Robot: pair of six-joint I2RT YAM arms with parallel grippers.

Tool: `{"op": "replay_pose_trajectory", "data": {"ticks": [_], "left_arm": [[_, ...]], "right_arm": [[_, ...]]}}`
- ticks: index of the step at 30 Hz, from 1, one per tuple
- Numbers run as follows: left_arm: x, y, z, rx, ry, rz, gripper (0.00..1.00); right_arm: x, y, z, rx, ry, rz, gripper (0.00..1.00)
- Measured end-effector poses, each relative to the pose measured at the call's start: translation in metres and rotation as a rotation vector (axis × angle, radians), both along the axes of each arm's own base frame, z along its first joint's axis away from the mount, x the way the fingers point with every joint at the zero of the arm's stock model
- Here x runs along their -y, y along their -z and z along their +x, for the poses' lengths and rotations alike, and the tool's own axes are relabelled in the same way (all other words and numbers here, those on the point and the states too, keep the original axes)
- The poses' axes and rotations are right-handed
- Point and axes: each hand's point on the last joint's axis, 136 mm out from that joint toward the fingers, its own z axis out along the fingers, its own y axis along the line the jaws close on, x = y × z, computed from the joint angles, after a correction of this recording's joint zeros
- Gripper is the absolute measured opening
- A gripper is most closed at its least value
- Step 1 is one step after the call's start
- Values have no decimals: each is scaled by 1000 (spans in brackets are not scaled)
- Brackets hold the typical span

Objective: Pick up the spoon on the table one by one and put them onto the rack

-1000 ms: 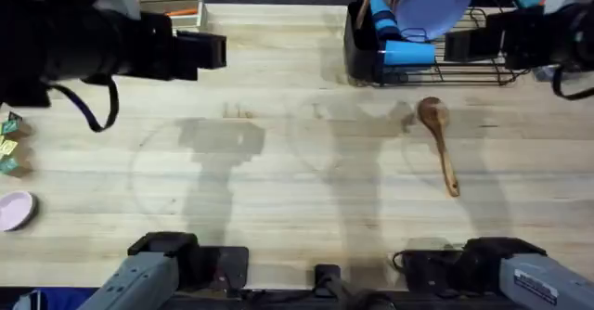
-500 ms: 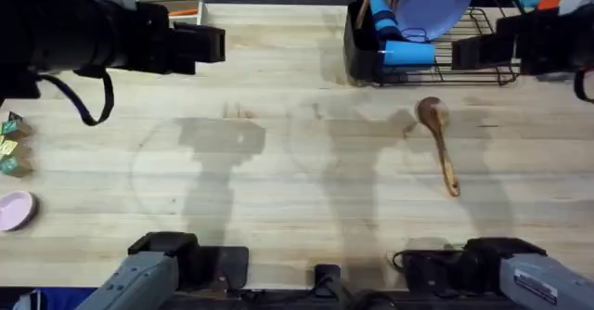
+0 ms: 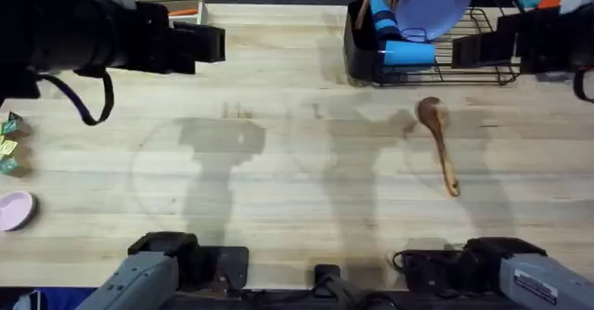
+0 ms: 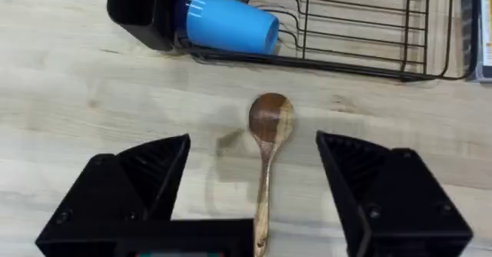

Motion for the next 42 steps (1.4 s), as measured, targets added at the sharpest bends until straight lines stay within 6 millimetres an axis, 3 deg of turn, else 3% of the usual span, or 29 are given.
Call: {"op": "replay_pose_trajectory", "data": {"ticks": [8, 15, 33, 42], "left_arm": [[0, 0, 0, 2, 0, 0, 993], [0, 0, 0, 2, 0, 0, 992], [0, 0, 0, 2, 0, 0, 993], [0, 0, 0, 2, 0, 0, 993]], "right_arm": [[12, 26, -9, -138, 44, -52, 997], [14, 54, -2, -216, 50, -64, 998], [20, 184, -28, -423, 103, -46, 997], [19, 225, -29, -554, 108, -38, 997]]}}
